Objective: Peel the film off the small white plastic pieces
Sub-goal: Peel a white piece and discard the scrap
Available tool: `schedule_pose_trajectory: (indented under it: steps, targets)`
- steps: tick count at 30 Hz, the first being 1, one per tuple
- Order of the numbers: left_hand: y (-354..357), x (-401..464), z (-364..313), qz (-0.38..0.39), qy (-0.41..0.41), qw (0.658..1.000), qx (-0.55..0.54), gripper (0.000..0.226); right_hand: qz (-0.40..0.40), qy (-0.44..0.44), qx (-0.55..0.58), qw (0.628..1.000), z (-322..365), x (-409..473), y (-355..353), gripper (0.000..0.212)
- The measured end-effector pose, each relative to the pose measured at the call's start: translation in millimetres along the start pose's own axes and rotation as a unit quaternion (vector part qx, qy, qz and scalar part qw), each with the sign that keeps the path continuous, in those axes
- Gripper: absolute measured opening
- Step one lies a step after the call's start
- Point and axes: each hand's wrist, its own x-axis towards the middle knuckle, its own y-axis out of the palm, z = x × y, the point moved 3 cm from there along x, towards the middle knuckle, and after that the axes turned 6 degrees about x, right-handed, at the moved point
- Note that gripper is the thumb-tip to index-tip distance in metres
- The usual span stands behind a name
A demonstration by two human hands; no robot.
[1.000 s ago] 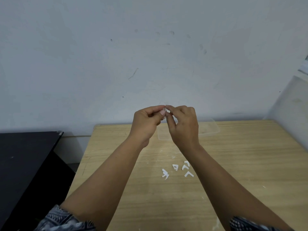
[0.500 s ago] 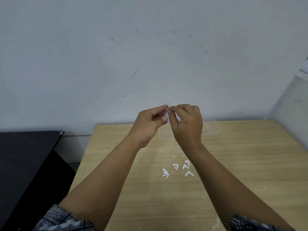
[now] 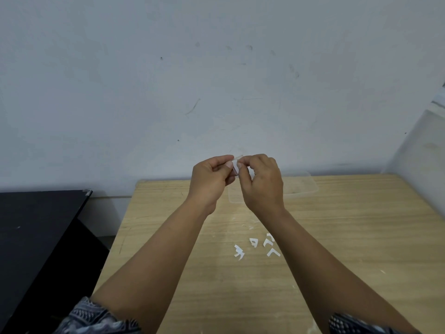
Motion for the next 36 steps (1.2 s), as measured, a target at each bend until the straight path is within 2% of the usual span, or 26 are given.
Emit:
schedule_pose_trajectory:
  steps: [13, 17, 21, 26, 31, 36]
  targets:
    - [-9.3, 8.6, 3.3, -0.061, -0.032, 0.996, -0.049, 0.019, 0.038, 0.020, 0.067, 0.997, -8.0, -7.0, 4.6, 0.009]
    - [-12.8, 9.6, 9.1, -0.085, -0.033, 0.994, -0.052, 0.018, 0.011, 0.066, 0.096, 0.993, -11.4, -11.9, 3.9, 0.008]
    - [-18.9, 10.7, 25.4, -0.092, -0.042, 0.995, -0.017, 0.016, 0.015, 0.163, 0.111, 0.980, -33.2, -27.4, 6.9, 0.009]
    - [-29.7, 3.0, 63.2, -0.104, -0.088, 0.990, 0.042, 0.019, 0.096, 0.265, 0.024, 0.959, -82.9, -70.5, 13.9, 0.012]
    - [-38.3, -12.8, 117.0, -0.109, -0.143, 0.979, 0.101, 0.022, 0.174, 0.353, -0.049, 0.918, -129.7, -126.1, 16.4, 0.013]
    - [-36.0, -31.2, 158.7, -0.099, -0.187, 0.969, 0.129, 0.022, 0.244, 0.385, -0.118, 0.882, -155.3, -160.9, 15.8, 0.016]
